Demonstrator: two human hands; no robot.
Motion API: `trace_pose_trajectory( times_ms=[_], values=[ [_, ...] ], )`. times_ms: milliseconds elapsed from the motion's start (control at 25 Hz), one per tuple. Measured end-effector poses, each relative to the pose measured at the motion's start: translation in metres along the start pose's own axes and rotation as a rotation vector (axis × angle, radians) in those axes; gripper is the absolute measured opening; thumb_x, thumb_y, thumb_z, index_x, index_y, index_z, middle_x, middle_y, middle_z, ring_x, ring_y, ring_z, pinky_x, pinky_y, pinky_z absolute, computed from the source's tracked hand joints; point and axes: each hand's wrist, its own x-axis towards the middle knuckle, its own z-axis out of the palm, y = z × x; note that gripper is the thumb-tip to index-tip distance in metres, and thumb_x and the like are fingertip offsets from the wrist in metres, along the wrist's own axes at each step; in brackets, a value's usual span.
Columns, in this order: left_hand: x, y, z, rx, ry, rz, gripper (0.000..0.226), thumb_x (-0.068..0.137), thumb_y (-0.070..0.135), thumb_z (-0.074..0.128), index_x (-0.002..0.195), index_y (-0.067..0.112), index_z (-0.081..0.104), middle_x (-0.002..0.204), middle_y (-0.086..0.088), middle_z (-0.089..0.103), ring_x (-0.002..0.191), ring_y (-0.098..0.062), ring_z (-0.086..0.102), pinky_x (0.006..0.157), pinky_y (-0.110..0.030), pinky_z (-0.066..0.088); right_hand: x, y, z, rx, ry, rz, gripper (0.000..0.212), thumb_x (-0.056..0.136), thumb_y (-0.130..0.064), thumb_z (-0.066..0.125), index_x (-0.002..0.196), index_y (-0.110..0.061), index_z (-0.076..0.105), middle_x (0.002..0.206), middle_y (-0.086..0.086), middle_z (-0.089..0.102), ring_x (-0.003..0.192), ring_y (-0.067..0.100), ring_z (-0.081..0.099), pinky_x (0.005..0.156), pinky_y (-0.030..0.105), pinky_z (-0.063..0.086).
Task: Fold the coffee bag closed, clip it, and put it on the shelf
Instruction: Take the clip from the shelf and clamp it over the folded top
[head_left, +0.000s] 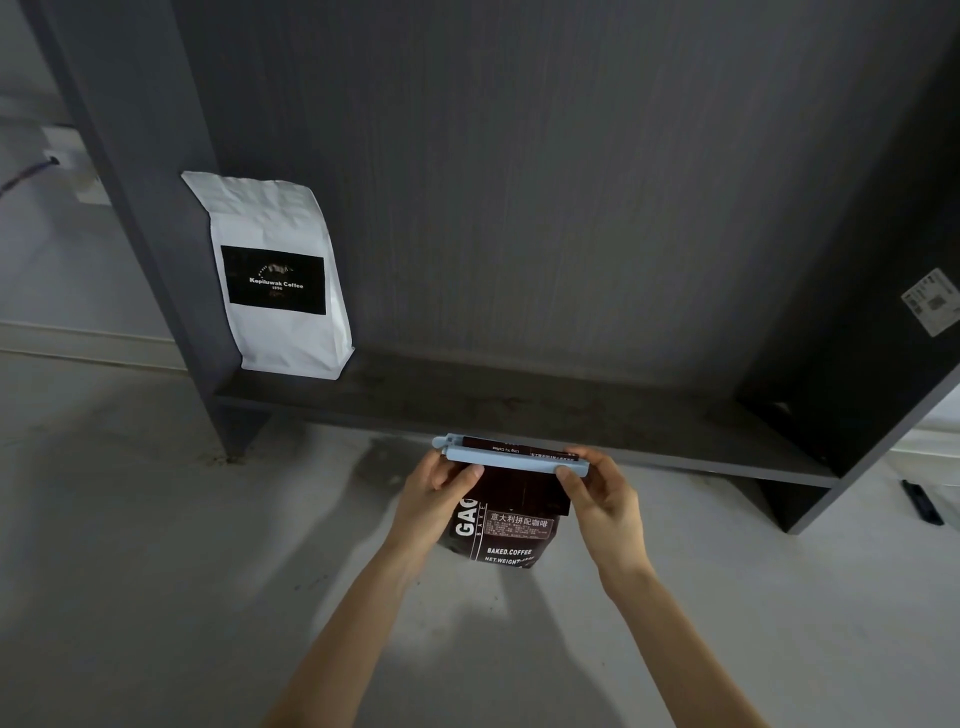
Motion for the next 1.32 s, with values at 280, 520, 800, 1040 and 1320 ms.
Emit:
trace_pose_trajectory(
  times_ms=[280,520,800,1040,1320],
  values=[
    [-0.001,-0.004,-0.008,-0.046,-0.004,-0.001,0.019,0.084,0.028,0.052,0.101,0.032,0.06,0.106,0.008,0.066,0.103,-0.007,0.059,0.088,-0.025,0.046,0.0,0.0,-0.001,0.004,0.001,0.002,0.014,0.085,-0.006,0.055,0.099,-0.01,0.056,0.078,-0.002,0.064,0.07,0.006,0.061,0.056,0.009,0.051],
    [-0.001,-0.003,-0.001,-0.05,0.053,0.01,0.007,0.085,0.024,0.053,0.09,0.022,0.058,0.091,0.007,0.067,0.082,0.001,0.064,0.077,-0.024,0.046,-0.001,0.001,0.0,0.016,0.004,0.013,0.012,0.086,-0.007,0.053,0.098,-0.011,0.055,0.08,-0.002,0.064,0.073,0.008,0.061,0.052,0.01,0.05],
    [0.0,-0.004,0.0,0.012,0.097,0.032,0.002,0.086,0.02,0.053,0.083,0.02,0.054,0.084,0.006,0.065,0.068,0.009,0.062,0.059,-0.007,0.048,-0.001,0.004,-0.001,0.004,0.017,0.018,0.012,0.087,-0.008,0.053,0.097,-0.014,0.055,0.082,-0.001,0.063,0.076,0.01,0.061,0.051,0.009,0.05],
    [-0.001,-0.003,-0.002,0.054,0.12,0.039,0.016,0.085,0.024,0.054,0.1,0.021,0.059,0.091,0.012,0.065,0.079,0.008,0.061,0.064,-0.007,0.047,-0.003,0.01,0.001,-0.022,0.028,-0.01,0.021,0.086,-0.015,0.055,0.105,-0.022,0.052,0.091,0.005,0.062,0.081,0.015,0.062,0.061,0.017,0.055],
    [-0.006,-0.031,-0.011,0.167,0.044,-0.024,0.028,0.084,0.008,0.055,0.111,0.014,0.053,0.102,0.008,0.061,0.084,0.016,0.059,0.067,0.001,0.044,-0.013,0.037,-0.007,-0.093,-0.026,0.071,0.036,0.088,-0.012,0.051,0.123,-0.012,0.049,0.119,0.004,0.059,0.098,0.006,0.059,0.068,0.003,0.047]
  ],
)
